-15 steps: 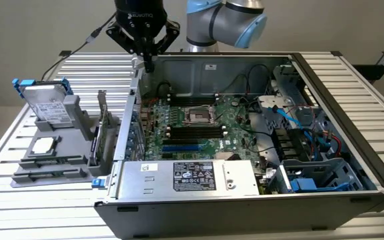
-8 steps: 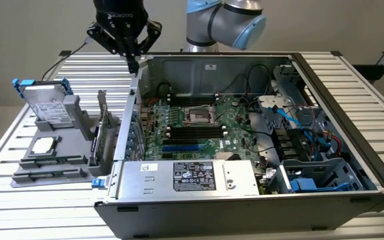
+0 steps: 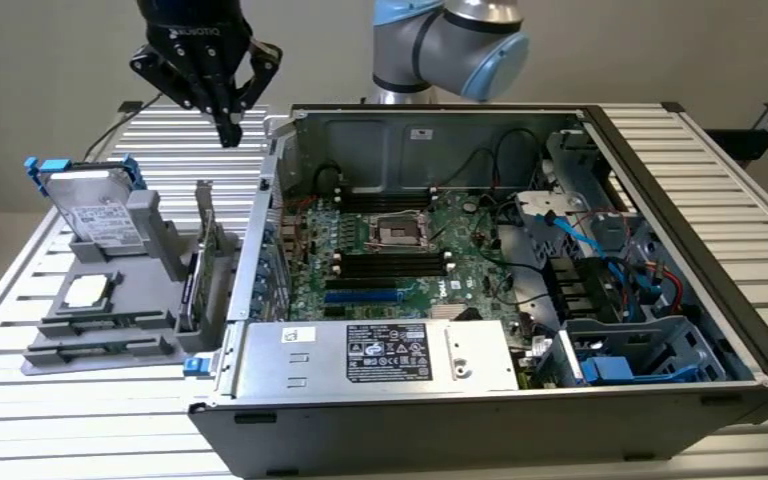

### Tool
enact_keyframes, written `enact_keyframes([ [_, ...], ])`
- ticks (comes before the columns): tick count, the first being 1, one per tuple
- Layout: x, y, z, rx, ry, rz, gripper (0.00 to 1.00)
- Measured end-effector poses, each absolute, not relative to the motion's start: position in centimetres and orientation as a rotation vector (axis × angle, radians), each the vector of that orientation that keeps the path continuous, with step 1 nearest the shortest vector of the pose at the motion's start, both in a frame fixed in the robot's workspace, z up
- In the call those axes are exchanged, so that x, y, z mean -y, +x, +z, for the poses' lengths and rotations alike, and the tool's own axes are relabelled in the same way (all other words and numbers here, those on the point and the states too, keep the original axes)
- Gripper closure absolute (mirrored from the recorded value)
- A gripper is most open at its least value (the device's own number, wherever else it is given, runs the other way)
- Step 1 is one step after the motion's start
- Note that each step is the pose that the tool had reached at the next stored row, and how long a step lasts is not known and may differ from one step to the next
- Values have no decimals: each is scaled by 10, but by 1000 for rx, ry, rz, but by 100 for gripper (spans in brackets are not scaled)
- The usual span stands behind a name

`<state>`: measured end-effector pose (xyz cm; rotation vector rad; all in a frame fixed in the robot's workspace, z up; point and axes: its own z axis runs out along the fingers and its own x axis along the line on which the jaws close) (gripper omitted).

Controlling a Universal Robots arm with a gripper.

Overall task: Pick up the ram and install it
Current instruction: 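Reach for the ram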

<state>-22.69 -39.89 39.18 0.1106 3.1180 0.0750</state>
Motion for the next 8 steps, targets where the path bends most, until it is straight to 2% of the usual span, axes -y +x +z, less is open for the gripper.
enact_keyframes([
  [8,400,-261,388,-3123,111,74,90],
])
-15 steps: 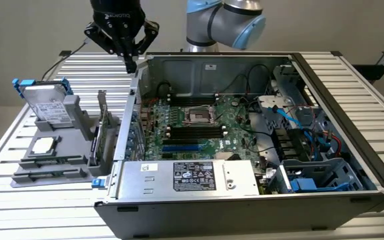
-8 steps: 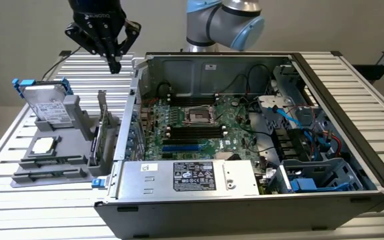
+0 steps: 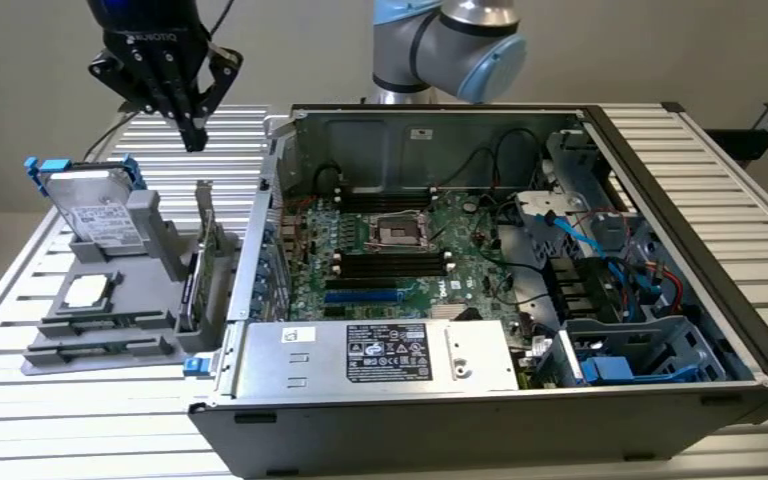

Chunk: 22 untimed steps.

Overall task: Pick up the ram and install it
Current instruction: 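Reach for the ram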

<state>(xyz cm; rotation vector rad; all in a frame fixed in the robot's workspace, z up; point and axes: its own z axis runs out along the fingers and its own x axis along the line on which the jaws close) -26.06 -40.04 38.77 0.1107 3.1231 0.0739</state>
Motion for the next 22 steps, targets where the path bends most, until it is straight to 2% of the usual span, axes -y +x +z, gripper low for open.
enact_keyframes([
  [10,404,-293,377,-3127,111,72,90],
  [22,427,-311,367,-3129,109,72,90],
])
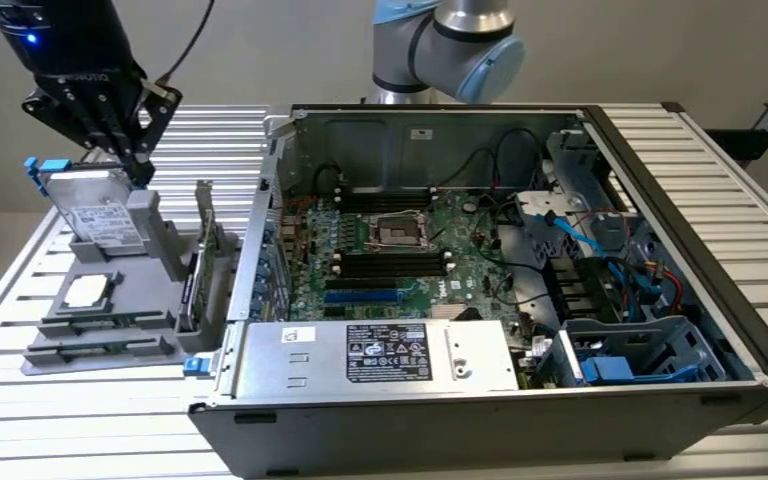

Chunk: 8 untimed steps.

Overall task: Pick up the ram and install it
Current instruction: 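Reach for the ram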

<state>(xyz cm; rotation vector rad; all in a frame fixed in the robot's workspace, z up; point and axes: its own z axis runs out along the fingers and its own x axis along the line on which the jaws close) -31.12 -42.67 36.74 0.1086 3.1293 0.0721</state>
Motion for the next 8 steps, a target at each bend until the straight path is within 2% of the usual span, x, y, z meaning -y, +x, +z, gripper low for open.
enact_keyframes([
  [8,438,-330,362,-3129,109,72,90],
])
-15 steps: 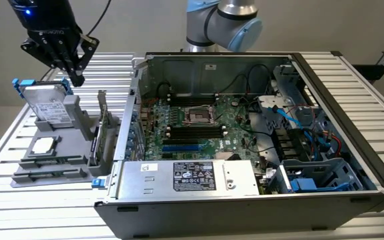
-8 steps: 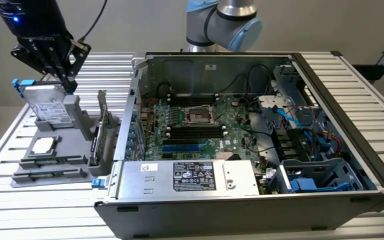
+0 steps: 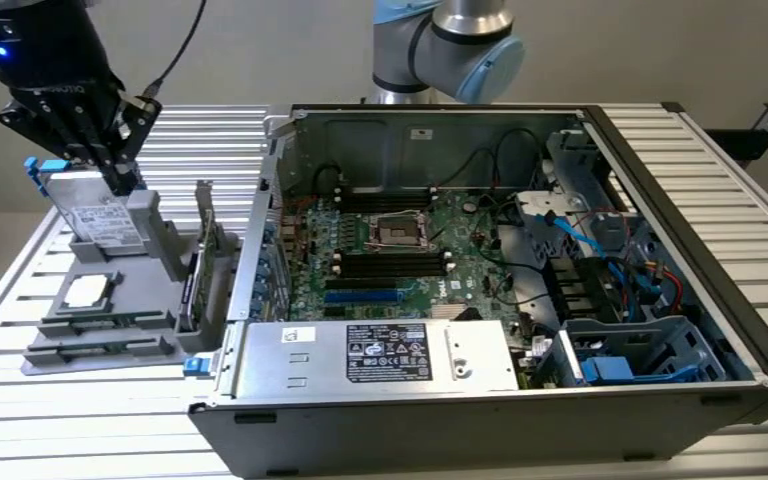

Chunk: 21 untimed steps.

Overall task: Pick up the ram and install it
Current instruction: 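Reach for the ram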

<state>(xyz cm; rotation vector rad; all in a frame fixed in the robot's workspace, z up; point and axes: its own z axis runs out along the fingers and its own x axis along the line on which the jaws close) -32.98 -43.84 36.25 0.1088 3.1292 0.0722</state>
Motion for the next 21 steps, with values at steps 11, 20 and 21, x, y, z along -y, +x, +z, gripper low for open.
enact_keyframes([
  [11,451,-355,356,-3134,109,72,90],
  [20,465,-368,346,-3151,110,71,90],
  [21,468,-369,345,-3154,110,71,90],
])
